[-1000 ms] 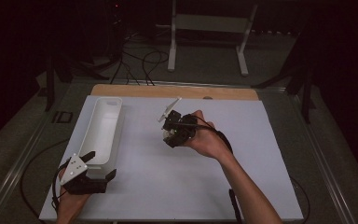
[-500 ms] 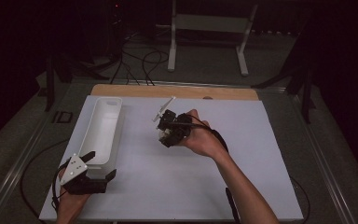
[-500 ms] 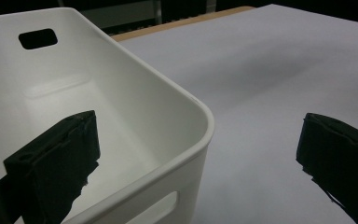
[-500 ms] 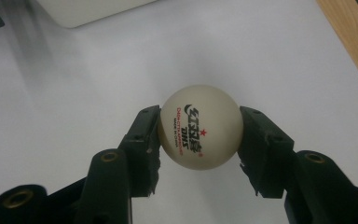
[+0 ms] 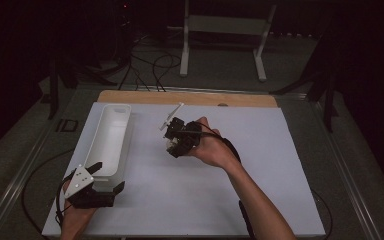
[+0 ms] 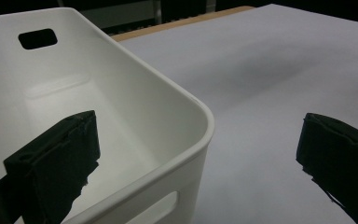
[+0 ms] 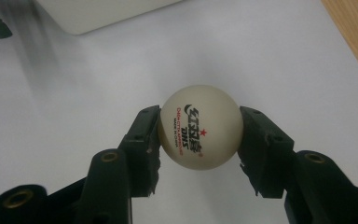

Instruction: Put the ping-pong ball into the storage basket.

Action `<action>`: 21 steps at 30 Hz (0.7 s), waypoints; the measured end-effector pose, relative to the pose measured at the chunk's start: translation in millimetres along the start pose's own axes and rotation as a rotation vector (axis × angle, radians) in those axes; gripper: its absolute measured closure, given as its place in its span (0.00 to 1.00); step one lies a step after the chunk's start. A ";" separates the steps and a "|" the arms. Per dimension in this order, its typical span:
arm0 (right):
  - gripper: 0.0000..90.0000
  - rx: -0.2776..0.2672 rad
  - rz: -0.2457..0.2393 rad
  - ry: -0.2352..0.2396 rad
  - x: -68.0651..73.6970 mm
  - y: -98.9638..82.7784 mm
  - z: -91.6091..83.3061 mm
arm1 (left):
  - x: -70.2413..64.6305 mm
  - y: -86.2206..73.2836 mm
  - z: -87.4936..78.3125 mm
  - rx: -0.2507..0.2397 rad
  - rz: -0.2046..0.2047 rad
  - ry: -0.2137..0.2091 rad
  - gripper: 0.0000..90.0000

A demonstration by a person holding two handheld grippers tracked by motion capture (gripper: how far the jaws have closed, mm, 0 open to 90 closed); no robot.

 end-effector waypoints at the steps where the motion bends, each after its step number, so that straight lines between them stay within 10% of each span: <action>1: 0.56 -0.001 0.003 0.001 0.5 0.7 0.2 | 0.0 0.0 0.0 0.000 0.000 0.000 0.00; 21: 0.56 -0.010 0.003 0.036 8.7 12.0 7.7 | 0.2 -0.1 -0.1 0.000 0.000 -0.003 0.00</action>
Point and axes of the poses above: each handheld gripper's, and its own axes: z roughly forward along the jaws, y roughly out of its top, x roughly to its left, the point moved 6 cm from there along z, roughly forward along the jaws, and after that the axes turned 11 degrees about z, right-handed, at the moved point
